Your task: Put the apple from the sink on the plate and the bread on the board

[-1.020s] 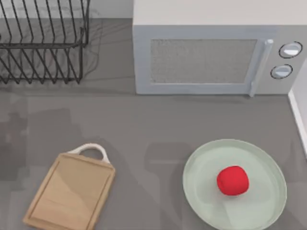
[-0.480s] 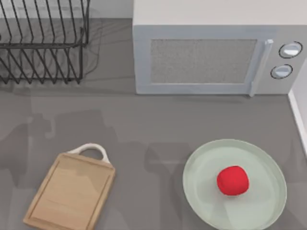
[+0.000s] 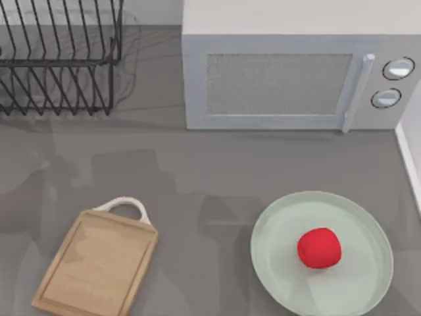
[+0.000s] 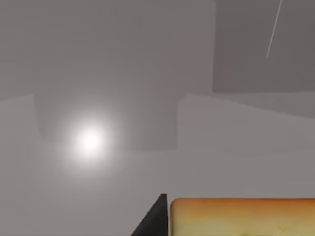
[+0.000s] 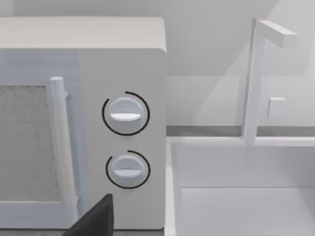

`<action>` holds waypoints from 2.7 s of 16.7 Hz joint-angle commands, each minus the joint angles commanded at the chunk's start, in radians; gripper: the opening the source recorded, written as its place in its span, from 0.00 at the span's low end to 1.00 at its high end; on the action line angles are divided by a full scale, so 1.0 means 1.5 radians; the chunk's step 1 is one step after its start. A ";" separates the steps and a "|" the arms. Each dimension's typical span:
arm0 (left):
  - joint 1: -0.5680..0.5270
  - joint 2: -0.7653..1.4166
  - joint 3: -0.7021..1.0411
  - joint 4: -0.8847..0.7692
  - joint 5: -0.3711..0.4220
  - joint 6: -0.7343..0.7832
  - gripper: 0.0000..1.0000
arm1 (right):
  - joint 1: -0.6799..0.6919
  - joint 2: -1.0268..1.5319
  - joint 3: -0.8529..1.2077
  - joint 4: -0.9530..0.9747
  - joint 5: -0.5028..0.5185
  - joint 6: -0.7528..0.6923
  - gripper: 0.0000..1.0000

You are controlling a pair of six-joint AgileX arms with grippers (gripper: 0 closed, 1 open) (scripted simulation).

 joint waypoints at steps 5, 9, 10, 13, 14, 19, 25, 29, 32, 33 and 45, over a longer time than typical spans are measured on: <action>-0.088 -0.011 -0.032 0.014 -0.001 -0.243 0.00 | 0.000 0.000 0.000 0.000 0.000 0.000 1.00; -0.178 -0.024 -0.074 0.027 -0.001 -0.518 0.00 | 0.000 0.000 0.000 0.000 0.000 0.000 1.00; -0.202 -0.028 -0.086 0.031 -0.001 -0.593 0.00 | 0.000 0.000 0.000 0.000 0.000 0.000 1.00; -0.272 -0.043 -0.122 0.044 0.000 -0.815 0.00 | 0.000 0.000 0.000 0.000 0.000 0.000 1.00; -0.294 -0.049 -0.133 0.050 0.000 -0.884 0.00 | 0.000 0.000 0.000 0.000 0.000 0.000 1.00; -0.384 -0.082 -0.179 0.079 -0.003 -1.143 0.00 | 0.000 0.000 0.000 0.000 0.000 0.000 1.00; -0.420 -0.101 -0.197 0.095 -0.007 -1.230 0.00 | 0.000 0.000 0.000 0.000 0.000 0.000 1.00; -0.417 -0.098 -0.196 0.095 -0.006 -1.228 0.00 | 0.000 0.000 0.000 0.000 0.000 0.000 1.00; -0.418 -0.094 -0.214 0.119 -0.007 -1.228 0.00 | 0.000 0.000 0.000 0.000 0.000 0.000 1.00; -0.418 -0.092 -0.220 0.127 -0.007 -1.228 0.00 | 0.000 0.000 0.000 0.000 0.000 0.000 1.00; -0.423 -0.071 -0.288 0.216 -0.006 -1.232 0.00 | 0.000 0.000 0.000 0.000 0.000 0.000 1.00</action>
